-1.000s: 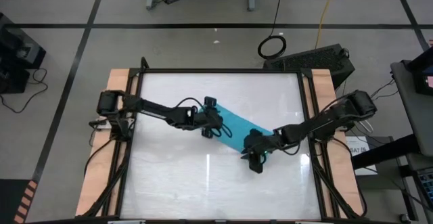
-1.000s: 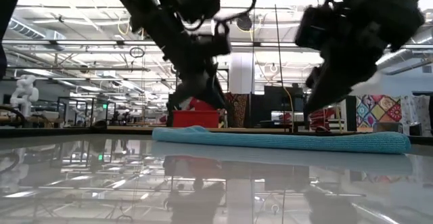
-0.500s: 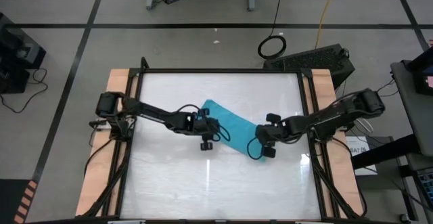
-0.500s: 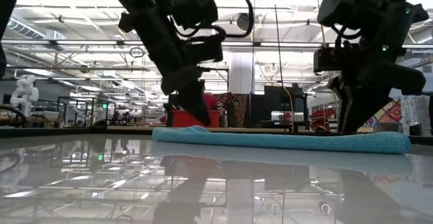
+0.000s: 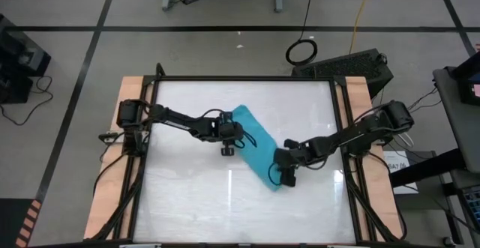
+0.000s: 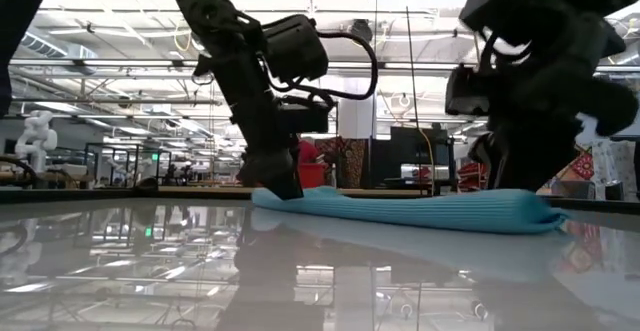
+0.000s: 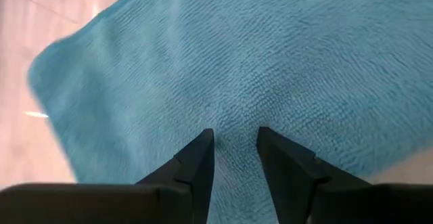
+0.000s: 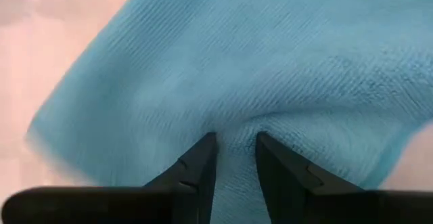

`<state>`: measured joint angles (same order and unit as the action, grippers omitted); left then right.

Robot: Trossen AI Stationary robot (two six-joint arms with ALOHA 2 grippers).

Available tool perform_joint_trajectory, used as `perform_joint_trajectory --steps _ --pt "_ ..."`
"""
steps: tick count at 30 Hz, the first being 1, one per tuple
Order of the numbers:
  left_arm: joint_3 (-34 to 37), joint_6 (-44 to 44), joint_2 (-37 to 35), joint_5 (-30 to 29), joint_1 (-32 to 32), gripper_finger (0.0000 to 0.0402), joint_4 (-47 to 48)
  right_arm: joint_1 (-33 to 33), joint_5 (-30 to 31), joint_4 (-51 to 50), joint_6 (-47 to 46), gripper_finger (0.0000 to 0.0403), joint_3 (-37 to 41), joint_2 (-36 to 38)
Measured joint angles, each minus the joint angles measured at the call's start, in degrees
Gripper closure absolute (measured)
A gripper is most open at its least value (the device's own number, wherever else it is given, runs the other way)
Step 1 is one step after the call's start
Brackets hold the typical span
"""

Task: Roll towel
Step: Fold the blue towel

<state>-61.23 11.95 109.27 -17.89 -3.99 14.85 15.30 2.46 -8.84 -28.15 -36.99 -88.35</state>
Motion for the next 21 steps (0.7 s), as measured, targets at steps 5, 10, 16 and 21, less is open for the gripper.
perform_joint_trajectory --steps 5,10,16,21 --pt "0.1 13.1 0.2 -3.7 -1.1 0.0275 -1.4 2.9 -0.4 8.5 -3.8 0.0305 0.1 -0.8" --pt "0.3 20.6 0.4 -4.8 -2.6 0.0275 -5.3 4.0 -0.1 16.3 -6.7 0.0305 0.1 -2.5" --pt "0.3 20.5 -3.2 -7.3 -1.5 0.0275 -6.7 3.9 -0.7 17.3 -3.6 0.0305 0.1 -0.1" --pt "0.3 15.1 -5.6 -4.8 1.3 0.0275 -6.7 2.2 4.0 11.0 3.0 0.0305 0.1 1.9"
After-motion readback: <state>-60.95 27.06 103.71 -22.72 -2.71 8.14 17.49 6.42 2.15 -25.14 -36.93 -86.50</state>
